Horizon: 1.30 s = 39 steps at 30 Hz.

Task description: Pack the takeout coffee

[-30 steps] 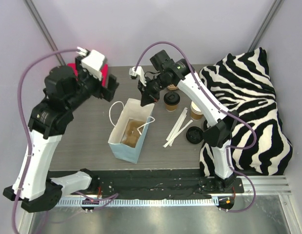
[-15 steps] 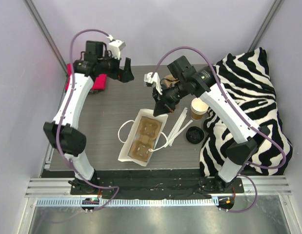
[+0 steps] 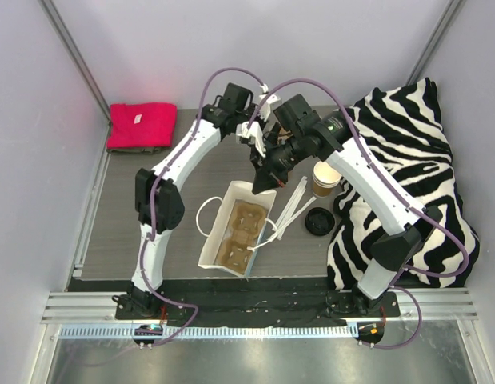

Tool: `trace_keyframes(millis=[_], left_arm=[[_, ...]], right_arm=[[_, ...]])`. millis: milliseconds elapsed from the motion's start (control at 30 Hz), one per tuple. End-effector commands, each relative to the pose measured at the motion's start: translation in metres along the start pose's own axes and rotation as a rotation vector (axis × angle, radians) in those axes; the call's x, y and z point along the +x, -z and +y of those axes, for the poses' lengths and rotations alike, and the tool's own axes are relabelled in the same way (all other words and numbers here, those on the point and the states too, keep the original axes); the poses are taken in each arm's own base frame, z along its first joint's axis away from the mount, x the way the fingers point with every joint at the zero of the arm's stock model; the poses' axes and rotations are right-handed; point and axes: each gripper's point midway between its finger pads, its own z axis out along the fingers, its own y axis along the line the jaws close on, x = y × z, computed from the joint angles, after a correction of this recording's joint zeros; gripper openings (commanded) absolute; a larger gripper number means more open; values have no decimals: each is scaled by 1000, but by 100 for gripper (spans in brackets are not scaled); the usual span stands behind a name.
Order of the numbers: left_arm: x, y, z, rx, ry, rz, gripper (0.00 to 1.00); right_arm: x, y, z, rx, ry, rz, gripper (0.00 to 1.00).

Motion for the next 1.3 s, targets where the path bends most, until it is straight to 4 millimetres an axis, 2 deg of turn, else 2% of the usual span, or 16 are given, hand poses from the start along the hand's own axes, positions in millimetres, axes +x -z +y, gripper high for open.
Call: trace_keyframes(millis=[0,167,533,700,1267], left_arm=[[-14,-13,-6,3,-68,-24,100],[-2,-38,-1,-15,-73,4,100],[8,-66,-6,-28,-128,33,100],[8,-73,2,-61,-132,26,100],[12,-89,5,-87,-168,36,99]], right_arm=[[-5,4,6,-7,17,-20,1],[-1,4,7,-10,14,-12,1],[3,0,4,-13,13,6,1],[6,-1,0,-3,12,21,1],[10,-9,-5,-20,7,36,1]])
